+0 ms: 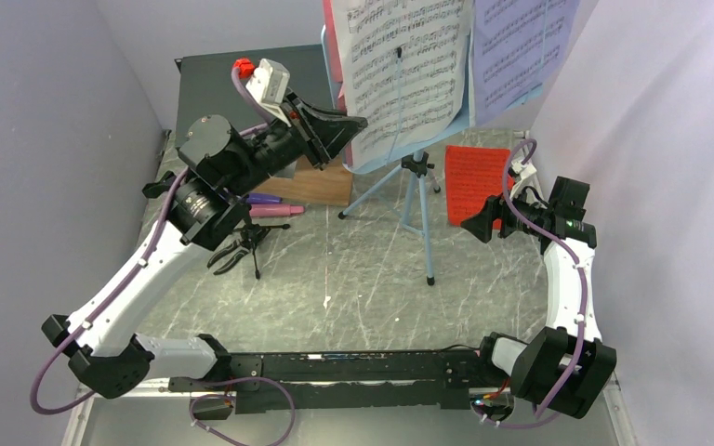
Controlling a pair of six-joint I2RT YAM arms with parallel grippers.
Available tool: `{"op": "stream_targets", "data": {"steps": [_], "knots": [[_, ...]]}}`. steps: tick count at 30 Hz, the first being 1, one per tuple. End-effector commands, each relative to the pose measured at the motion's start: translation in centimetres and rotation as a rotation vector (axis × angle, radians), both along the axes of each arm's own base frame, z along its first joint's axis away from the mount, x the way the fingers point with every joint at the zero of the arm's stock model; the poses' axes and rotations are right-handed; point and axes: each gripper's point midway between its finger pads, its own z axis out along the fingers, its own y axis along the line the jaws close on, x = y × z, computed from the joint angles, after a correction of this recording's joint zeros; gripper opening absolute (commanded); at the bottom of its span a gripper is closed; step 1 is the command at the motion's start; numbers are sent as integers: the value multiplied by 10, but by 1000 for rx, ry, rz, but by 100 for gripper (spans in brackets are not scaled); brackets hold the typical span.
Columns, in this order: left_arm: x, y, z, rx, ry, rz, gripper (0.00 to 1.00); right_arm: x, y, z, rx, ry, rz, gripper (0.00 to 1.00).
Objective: Pack up the instrument practice props
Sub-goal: Pick up the sheet music from the music stand.
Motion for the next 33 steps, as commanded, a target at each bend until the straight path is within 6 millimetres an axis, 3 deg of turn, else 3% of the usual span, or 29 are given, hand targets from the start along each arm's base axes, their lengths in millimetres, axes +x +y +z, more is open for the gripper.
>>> {"op": "stream_targets", "data": {"steps": [1,3,4,13,22,33], "knots": [[-6,4,25,-7,-116,53,15,0,3,10,4,-48,35,82],[-8,3,25,0,-131,62,1,-1,3,10,5,-47,34,82],[-9,3,26,1,-139,64,0,-1,4,10,5,-47,36,82],[-36,32,34,-7,-252,100,0,-1,4,10,4,-48,37,82],[-60,53,17,71,-307,92,0,-1,4,8,7,-43,37,82],[-73,71,4,128,-324,113,0,0,4,6,13,-36,42,83]]}}
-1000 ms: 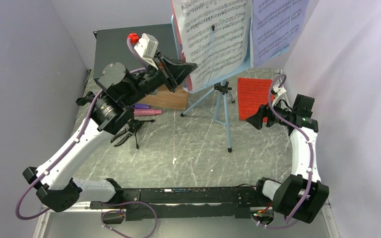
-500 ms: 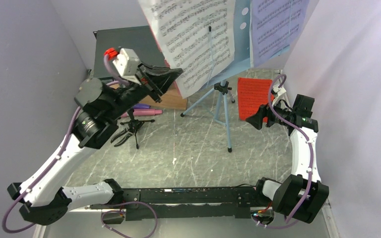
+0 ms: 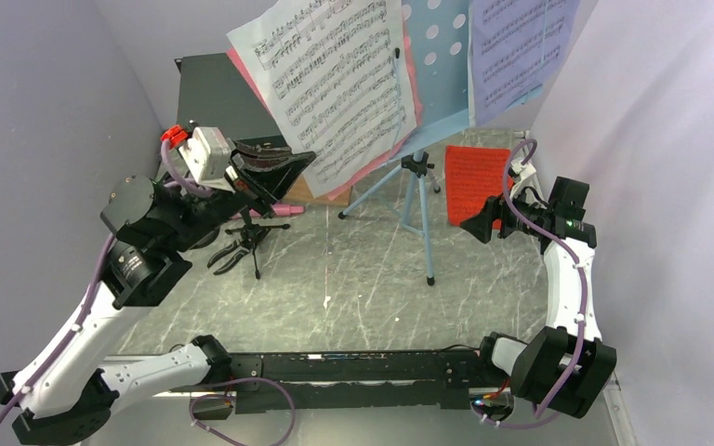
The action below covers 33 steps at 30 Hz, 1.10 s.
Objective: Pack up the instrument practice props
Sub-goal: Pick up the sheet music from the music stand.
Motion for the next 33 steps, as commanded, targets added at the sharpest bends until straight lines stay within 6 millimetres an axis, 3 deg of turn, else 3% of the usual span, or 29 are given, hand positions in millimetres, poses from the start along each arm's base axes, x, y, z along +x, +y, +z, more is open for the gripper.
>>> {"op": "stream_targets", "data": {"steps": [1,9,33], "knots": [[-7,5,2,21,-42,4,0,1,2,5,2,-35,28,83],[-2,-3,-5,64,-47,-5,0,1,2,4,1,-31,30,83],[-20,23,2,7,-164,34,0,1,2,2,5,-24,35,83]]}}
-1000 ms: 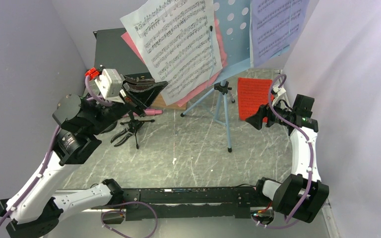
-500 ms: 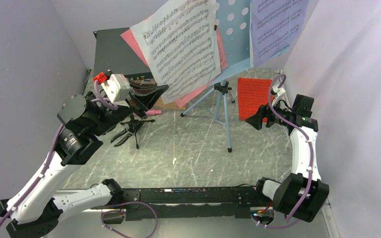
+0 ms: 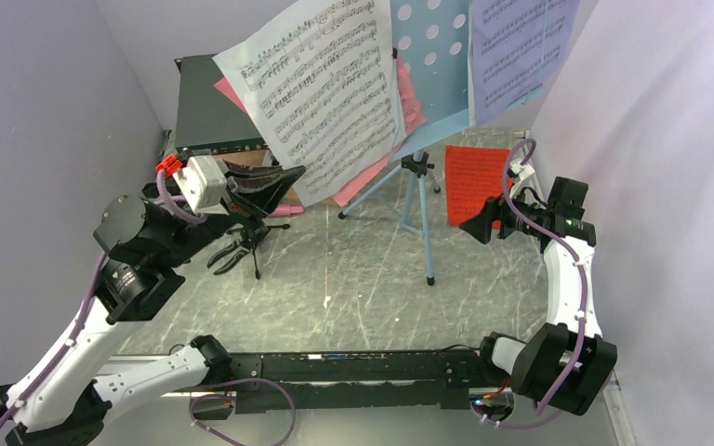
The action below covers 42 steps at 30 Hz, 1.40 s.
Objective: Pack up the instrument practice props
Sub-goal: Pick up the sheet music from the music stand.
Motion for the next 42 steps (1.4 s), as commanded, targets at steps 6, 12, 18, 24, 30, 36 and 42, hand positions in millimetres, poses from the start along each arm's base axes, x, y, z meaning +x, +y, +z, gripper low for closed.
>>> {"op": "stream_targets", "data": {"steps": [6,12,18,24,30,36,42], "knots": [[-15,11,24,-61,-91,-12,0,1,2,6,1,-35,25,83],[-27,16,26,-67,-118,-38,0,1,2,6,1,-35,28,83],[-50,17,28,-57,-140,-126,0,1,2,5,2,-32,30,83],[-66,20,19,-38,-128,-184,0,0,3,6,2,-36,38,83],[-75,5,0,28,-44,-289,0,-4,7,8,12,-45,72,84],[-77,-12,-24,69,63,-382,0,-14,17,14,33,-80,148,86],[-75,-30,-48,68,222,-464,0,-27,28,20,57,-120,234,88]]}}
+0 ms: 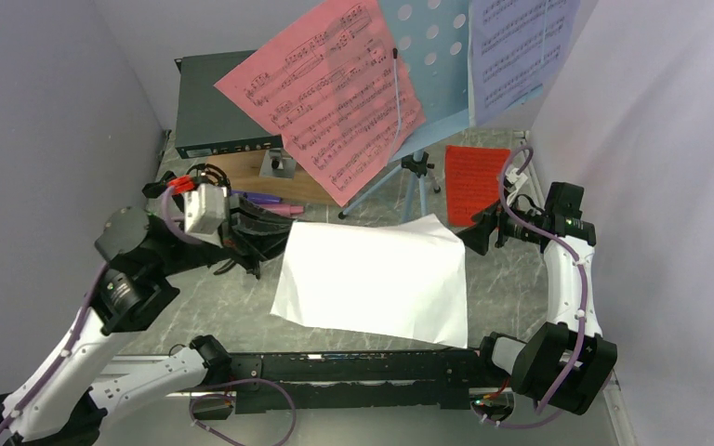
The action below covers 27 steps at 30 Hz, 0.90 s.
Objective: Pack up the instrument practice props
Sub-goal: Pick up the sheet music from the music stand, then place the sheet music at the center of the board.
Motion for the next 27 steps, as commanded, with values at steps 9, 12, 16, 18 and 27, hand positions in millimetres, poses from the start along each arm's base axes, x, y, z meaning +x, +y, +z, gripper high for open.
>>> {"op": "stream_targets", "data": {"steps": [9,12,16,18,27], "knots": [[13,-37,-74,65,437,-99,0,-28,28,30,48,-182,221,91],[20,-43,-98,61,530,-89,0,-36,34,32,59,-203,257,93],[26,-49,-121,40,593,-86,0,-45,41,34,71,-236,301,95],[28,-51,-131,29,600,-86,0,-48,46,35,85,-241,322,96],[44,-52,-178,41,631,-7,0,-60,66,33,109,-238,424,98]]}}
